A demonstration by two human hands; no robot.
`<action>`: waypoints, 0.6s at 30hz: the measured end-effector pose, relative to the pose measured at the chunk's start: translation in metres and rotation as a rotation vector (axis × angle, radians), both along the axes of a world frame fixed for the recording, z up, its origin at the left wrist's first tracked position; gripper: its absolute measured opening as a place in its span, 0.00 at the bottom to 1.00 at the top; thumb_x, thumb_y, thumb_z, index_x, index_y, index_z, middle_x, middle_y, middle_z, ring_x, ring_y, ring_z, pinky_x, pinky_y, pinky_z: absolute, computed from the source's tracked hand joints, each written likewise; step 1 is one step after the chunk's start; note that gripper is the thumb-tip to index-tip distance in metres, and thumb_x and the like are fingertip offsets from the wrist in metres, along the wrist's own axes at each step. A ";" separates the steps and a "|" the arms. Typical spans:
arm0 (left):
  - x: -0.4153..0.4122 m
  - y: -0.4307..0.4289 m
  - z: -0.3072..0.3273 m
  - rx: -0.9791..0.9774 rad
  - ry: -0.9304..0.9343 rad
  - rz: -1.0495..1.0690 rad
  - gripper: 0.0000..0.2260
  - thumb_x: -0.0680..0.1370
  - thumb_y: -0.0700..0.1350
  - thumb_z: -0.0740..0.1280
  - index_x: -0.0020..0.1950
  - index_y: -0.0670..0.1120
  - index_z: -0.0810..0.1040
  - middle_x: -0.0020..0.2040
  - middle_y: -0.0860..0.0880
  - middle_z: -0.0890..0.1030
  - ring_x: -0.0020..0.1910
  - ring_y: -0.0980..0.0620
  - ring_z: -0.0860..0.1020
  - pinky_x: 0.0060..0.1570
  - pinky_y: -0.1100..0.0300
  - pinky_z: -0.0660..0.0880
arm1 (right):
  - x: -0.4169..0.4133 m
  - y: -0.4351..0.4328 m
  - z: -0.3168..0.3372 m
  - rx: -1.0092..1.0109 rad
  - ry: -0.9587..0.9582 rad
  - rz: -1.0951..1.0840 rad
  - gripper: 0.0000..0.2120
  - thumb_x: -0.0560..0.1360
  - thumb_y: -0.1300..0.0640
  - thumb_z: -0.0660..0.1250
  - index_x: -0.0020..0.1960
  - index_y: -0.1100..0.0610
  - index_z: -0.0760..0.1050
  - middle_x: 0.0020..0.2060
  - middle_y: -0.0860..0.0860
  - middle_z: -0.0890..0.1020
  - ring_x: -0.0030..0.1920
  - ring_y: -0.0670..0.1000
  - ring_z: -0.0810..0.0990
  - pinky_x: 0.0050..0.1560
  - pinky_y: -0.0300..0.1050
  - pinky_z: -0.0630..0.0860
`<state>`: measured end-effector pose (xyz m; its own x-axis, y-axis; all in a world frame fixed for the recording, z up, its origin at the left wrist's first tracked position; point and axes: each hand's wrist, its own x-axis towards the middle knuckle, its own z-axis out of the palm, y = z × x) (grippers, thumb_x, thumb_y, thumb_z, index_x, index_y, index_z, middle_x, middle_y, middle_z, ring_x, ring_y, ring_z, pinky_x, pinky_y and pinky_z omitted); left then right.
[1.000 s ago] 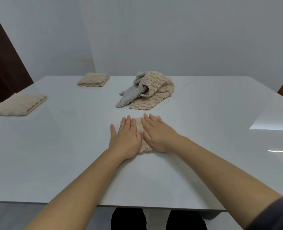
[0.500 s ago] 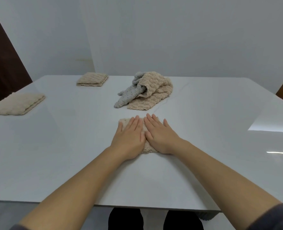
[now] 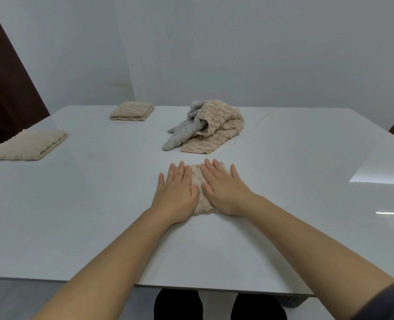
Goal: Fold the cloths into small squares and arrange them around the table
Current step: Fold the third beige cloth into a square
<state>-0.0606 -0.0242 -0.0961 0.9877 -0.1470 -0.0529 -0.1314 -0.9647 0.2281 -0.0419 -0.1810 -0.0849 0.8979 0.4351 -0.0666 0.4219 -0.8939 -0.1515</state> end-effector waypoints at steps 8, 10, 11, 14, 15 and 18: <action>-0.002 0.009 0.005 0.011 0.034 0.006 0.27 0.83 0.55 0.43 0.80 0.46 0.40 0.79 0.50 0.37 0.78 0.47 0.36 0.76 0.47 0.38 | -0.004 -0.017 -0.001 0.031 0.064 -0.028 0.28 0.84 0.46 0.41 0.80 0.54 0.39 0.79 0.47 0.40 0.78 0.46 0.38 0.76 0.59 0.35; -0.003 0.013 0.009 0.041 0.042 0.028 0.27 0.83 0.55 0.42 0.80 0.45 0.40 0.79 0.48 0.37 0.78 0.46 0.36 0.76 0.47 0.38 | -0.005 -0.025 0.004 0.014 0.082 -0.058 0.28 0.84 0.46 0.40 0.80 0.54 0.39 0.79 0.48 0.40 0.78 0.47 0.38 0.75 0.60 0.35; -0.003 0.014 0.012 0.044 0.032 0.036 0.27 0.83 0.54 0.42 0.79 0.44 0.40 0.79 0.47 0.37 0.78 0.47 0.36 0.76 0.47 0.38 | -0.004 -0.026 0.009 0.021 0.073 -0.070 0.27 0.84 0.47 0.40 0.80 0.55 0.39 0.79 0.48 0.41 0.78 0.48 0.39 0.75 0.60 0.35; 0.001 0.006 0.021 0.013 -0.060 0.013 0.27 0.83 0.52 0.42 0.80 0.44 0.41 0.80 0.48 0.38 0.78 0.51 0.37 0.76 0.48 0.38 | 0.002 -0.016 0.020 0.078 -0.004 -0.064 0.27 0.84 0.50 0.42 0.80 0.56 0.40 0.79 0.49 0.41 0.78 0.48 0.38 0.75 0.60 0.35; 0.002 0.002 0.021 0.015 -0.077 -0.011 0.26 0.83 0.52 0.43 0.80 0.44 0.41 0.80 0.49 0.39 0.78 0.52 0.38 0.76 0.49 0.39 | 0.002 -0.011 0.019 0.073 -0.014 -0.046 0.27 0.84 0.50 0.42 0.80 0.56 0.40 0.79 0.49 0.41 0.78 0.48 0.38 0.76 0.60 0.36; 0.001 -0.002 0.008 0.038 -0.029 -0.019 0.26 0.83 0.52 0.43 0.80 0.45 0.42 0.80 0.50 0.40 0.78 0.53 0.39 0.76 0.48 0.40 | 0.000 -0.005 0.002 0.048 0.029 -0.021 0.27 0.84 0.49 0.42 0.80 0.56 0.40 0.79 0.49 0.41 0.78 0.48 0.38 0.76 0.60 0.36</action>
